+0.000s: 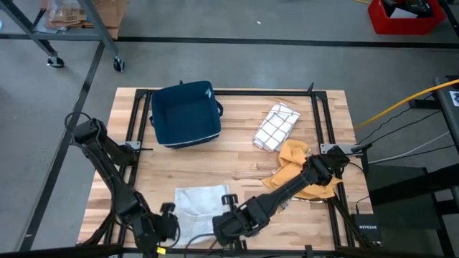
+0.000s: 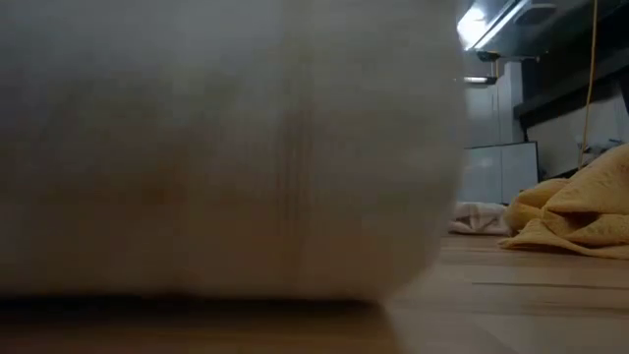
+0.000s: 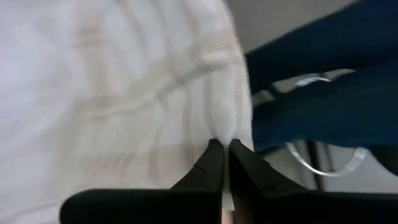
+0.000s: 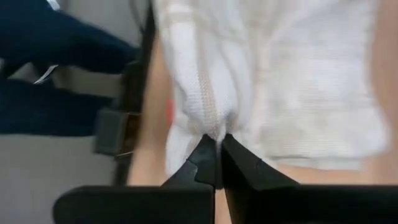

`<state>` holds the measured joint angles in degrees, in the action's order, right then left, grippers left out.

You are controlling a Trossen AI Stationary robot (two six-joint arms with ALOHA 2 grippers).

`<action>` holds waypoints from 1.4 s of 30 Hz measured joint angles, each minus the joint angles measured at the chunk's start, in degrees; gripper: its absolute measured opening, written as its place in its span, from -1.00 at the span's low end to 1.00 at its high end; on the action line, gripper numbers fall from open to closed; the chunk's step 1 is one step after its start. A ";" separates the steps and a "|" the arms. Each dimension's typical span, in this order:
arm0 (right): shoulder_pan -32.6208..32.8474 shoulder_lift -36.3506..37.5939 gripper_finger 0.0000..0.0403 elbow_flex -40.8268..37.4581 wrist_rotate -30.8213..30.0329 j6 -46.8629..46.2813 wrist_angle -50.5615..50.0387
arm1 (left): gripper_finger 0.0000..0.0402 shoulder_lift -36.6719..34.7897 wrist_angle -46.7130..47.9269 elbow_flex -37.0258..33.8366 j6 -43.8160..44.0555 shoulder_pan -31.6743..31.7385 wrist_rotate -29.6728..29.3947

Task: Fold towel
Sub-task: Fold the left white patterned towel

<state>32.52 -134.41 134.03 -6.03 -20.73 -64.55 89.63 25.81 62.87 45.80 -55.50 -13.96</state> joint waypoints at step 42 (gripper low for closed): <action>-25.94 -0.22 -0.21 -17.52 -0.89 3.04 -1.58 | -0.32 -4.80 16.50 -23.76 15.89 20.88 -18.37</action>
<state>6.58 -134.63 116.51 -6.92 -17.69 -66.13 84.84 42.30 39.11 61.69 -34.61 -32.33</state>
